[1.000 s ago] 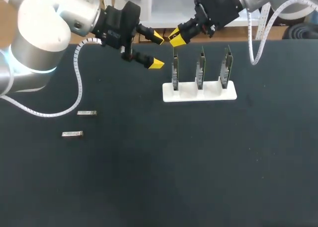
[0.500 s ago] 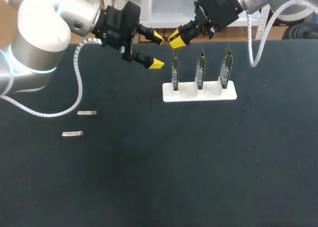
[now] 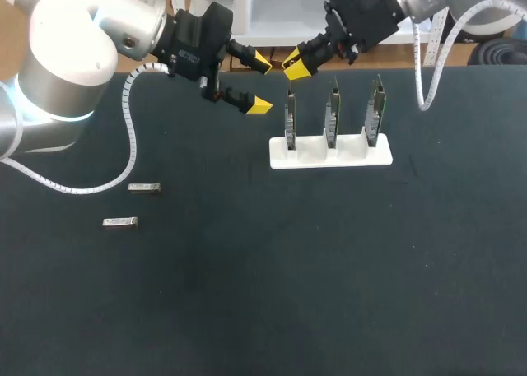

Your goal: Pick up the optical module with the left hand, and insert it into the network port with the right hand.

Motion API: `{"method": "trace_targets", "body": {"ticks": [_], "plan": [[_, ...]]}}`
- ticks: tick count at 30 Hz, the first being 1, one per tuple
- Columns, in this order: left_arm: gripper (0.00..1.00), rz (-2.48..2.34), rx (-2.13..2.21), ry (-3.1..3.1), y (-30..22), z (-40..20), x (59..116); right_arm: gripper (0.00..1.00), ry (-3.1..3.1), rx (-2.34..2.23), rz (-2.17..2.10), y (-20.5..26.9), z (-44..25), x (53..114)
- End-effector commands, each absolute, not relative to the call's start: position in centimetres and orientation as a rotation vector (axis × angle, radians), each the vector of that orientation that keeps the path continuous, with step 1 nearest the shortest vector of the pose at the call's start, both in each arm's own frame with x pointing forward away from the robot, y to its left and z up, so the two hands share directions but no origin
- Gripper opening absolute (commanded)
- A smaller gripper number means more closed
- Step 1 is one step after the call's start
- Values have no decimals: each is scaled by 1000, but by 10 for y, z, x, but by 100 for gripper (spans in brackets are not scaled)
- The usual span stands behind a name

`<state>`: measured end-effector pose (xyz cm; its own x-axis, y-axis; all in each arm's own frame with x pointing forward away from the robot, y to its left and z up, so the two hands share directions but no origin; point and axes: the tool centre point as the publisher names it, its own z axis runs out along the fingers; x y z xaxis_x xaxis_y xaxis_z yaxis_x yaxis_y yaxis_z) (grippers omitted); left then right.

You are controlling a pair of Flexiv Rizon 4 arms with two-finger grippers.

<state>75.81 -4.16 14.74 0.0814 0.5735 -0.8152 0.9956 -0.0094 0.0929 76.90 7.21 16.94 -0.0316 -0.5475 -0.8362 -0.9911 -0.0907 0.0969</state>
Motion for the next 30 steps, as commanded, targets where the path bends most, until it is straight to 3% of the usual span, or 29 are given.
{"method": "trace_targets", "body": {"ticks": [1, 30], "plan": [[100, -771, 1671, 1578, -42, 148, 759, 0, 1623, -1684, 1008, 72, 169, 765], [100, -771, 1671, 1578, -42, 148, 759, 0, 1617, -1658, 994, 70, 171, 767]]}}
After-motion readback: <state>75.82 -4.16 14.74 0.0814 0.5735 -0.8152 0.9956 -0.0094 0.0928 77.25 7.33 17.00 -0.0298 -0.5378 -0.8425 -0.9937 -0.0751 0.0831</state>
